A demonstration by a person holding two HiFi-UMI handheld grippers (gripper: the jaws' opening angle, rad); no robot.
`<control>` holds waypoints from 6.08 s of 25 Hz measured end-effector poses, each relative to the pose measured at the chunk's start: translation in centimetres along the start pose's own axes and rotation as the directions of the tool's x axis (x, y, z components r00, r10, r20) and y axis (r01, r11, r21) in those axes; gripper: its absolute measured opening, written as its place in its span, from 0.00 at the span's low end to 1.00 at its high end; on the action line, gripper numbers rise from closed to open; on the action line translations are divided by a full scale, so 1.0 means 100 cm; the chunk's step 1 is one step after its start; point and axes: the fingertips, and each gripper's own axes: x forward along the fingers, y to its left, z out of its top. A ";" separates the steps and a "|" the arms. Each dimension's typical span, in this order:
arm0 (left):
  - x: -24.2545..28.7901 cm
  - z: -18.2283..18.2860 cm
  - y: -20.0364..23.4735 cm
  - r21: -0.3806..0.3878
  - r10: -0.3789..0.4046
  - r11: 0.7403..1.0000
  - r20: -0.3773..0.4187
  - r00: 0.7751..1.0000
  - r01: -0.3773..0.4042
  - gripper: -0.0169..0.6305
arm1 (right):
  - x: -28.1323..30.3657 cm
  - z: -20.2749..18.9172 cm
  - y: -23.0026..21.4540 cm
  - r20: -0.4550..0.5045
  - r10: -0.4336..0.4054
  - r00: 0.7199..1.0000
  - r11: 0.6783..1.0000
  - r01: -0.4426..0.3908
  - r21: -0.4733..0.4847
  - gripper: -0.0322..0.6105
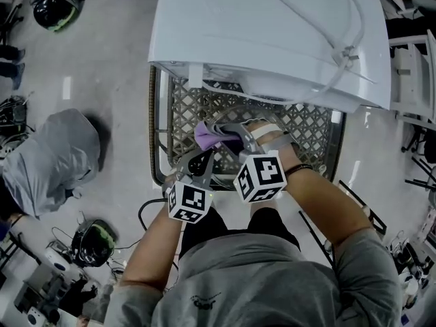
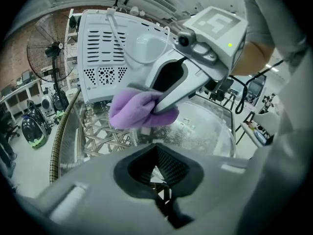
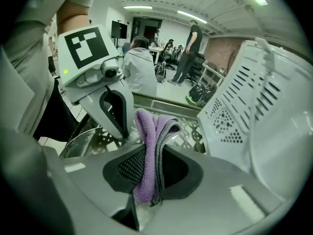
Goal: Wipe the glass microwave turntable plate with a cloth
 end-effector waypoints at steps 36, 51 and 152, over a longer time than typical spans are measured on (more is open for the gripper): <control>0.000 -0.003 0.005 0.011 0.009 1.000 0.002 1.000 -0.009 0.02 | -0.070 -0.112 0.001 -0.169 0.004 0.986 0.998 0.007 0.062 0.19; 0.001 0.002 0.001 0.020 0.010 1.000 0.003 1.000 -0.010 0.02 | 0.014 0.011 0.021 -0.048 0.148 0.988 0.984 -0.153 -0.094 0.19; 0.005 0.004 0.001 -0.135 -0.180 0.976 -0.078 0.981 0.169 0.02 | -0.039 -0.051 0.115 -0.155 0.227 0.961 0.967 -0.241 -0.079 0.19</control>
